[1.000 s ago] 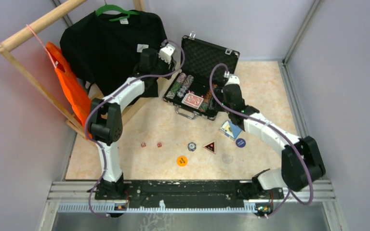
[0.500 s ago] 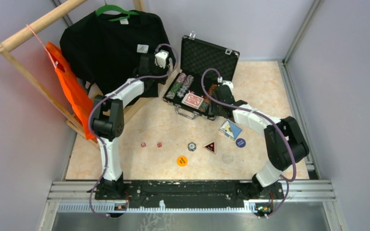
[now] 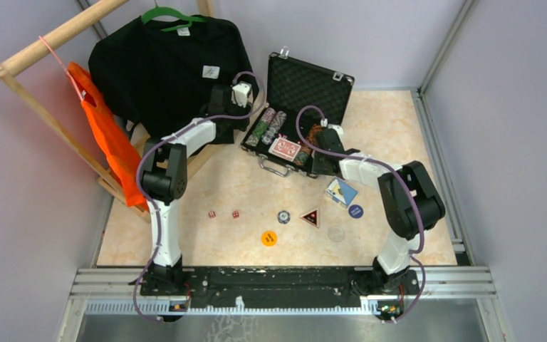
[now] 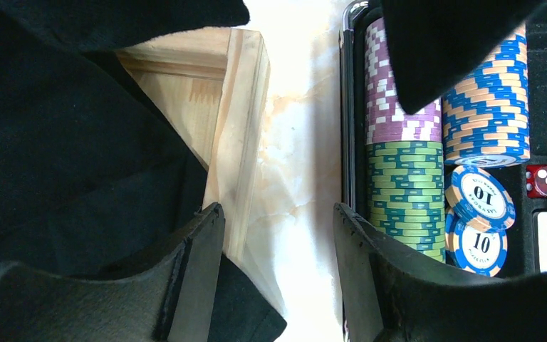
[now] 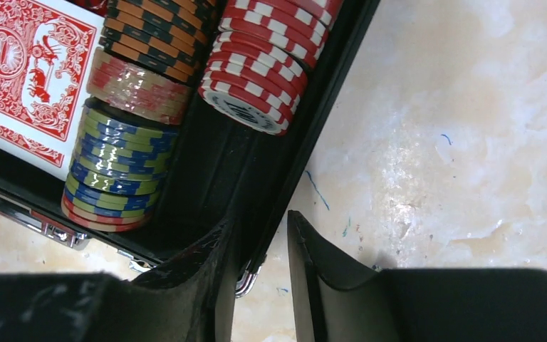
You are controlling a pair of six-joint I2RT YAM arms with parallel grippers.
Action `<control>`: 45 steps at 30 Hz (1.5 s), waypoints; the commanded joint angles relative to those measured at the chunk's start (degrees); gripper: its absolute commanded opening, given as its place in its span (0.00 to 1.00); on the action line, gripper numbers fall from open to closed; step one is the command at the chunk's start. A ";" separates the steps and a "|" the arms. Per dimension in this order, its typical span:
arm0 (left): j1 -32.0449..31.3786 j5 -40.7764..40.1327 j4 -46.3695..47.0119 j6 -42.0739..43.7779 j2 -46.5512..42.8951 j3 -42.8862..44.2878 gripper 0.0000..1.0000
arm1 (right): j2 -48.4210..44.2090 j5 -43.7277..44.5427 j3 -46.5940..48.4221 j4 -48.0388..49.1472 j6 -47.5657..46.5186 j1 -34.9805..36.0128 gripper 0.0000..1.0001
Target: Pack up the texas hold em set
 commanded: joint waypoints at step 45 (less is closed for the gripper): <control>0.59 4.73 8.45 -7.01 1.65 -1.60 0.68 | -22.45 2.81 -13.42 -5.95 -7.56 -8.54 0.00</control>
